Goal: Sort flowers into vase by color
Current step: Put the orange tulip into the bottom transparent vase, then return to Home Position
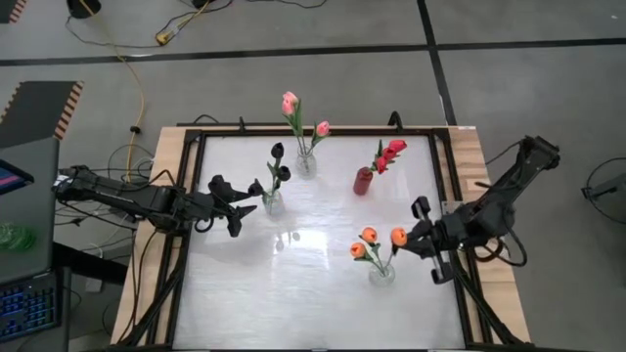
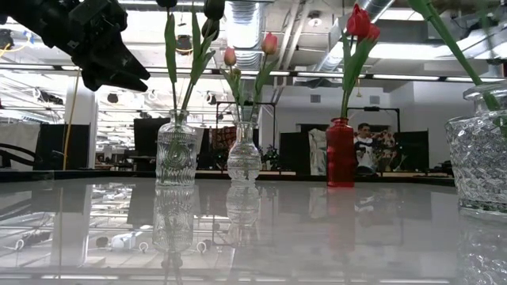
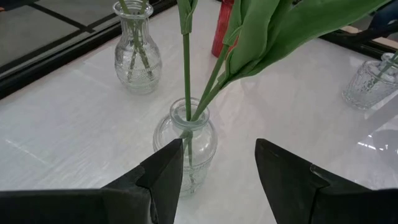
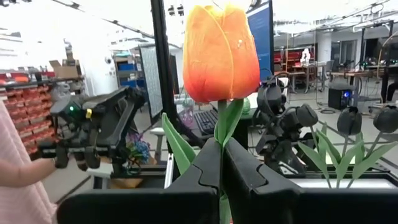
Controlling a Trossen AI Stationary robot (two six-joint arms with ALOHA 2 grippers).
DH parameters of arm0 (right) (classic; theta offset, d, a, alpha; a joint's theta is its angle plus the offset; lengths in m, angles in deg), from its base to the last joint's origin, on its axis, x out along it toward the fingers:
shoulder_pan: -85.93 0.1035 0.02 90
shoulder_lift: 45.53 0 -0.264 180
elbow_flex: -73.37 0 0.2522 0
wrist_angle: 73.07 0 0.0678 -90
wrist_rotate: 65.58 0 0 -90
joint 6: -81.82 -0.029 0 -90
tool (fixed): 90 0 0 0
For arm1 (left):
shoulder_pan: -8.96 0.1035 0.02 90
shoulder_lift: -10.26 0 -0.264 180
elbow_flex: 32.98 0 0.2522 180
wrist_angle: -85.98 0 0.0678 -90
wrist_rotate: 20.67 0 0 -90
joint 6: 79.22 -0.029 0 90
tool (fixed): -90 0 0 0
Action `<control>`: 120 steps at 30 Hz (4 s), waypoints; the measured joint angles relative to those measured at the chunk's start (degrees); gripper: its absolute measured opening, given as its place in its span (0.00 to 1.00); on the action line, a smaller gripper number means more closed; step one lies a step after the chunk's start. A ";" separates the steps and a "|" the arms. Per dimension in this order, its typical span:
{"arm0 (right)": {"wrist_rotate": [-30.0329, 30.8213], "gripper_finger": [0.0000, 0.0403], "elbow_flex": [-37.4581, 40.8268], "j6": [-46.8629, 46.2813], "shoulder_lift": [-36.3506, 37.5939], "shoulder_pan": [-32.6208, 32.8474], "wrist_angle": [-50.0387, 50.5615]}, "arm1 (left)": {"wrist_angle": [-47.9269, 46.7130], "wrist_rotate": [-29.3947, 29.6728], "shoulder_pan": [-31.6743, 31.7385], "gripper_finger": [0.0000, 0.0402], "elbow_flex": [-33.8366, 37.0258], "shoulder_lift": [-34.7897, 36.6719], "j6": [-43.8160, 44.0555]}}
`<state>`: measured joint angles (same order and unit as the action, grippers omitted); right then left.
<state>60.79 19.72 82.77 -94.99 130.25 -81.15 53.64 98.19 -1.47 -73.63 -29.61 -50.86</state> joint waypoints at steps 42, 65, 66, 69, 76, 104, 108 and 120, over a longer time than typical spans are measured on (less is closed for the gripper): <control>-0.34 0.12 1.02 -3.01 -7.93 -0.07 -0.97 | 0.00 0.00 0.01 0.46 0.00 0.01 -0.04; -0.38 0.28 1.02 -2.90 -7.86 -0.09 -0.56 | 0.01 0.00 -0.01 0.46 0.00 -0.01 -0.07; -0.38 0.30 1.02 -2.90 -7.86 -0.09 -0.56 | 0.01 0.00 0.00 0.46 0.00 0.01 -0.07; -0.38 0.34 1.02 -2.90 -7.84 -0.09 -0.54 | -0.01 0.00 -0.01 0.46 0.00 -0.01 -0.07; -0.38 0.38 1.00 -3.01 -4.70 1.23 1.28 | 0.01 0.00 0.01 0.46 0.00 0.01 -0.07; -3.55 0.36 0.96 -26.44 2.70 3.32 33.79 | -0.01 0.00 -0.01 0.46 -0.02 -0.01 -0.07; -3.47 0.32 0.97 -25.83 6.15 3.24 33.91 | 0.01 0.00 0.00 0.46 -0.02 0.01 -0.07; -3.25 0.07 0.95 -8.13 17.47 -3.40 33.82 | 8.57 3.50 0.04 0.40 -0.02 0.01 -9.27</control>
<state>57.54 20.67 74.63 -77.52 126.84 -47.33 62.21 101.69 -1.43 -73.65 -29.60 -60.13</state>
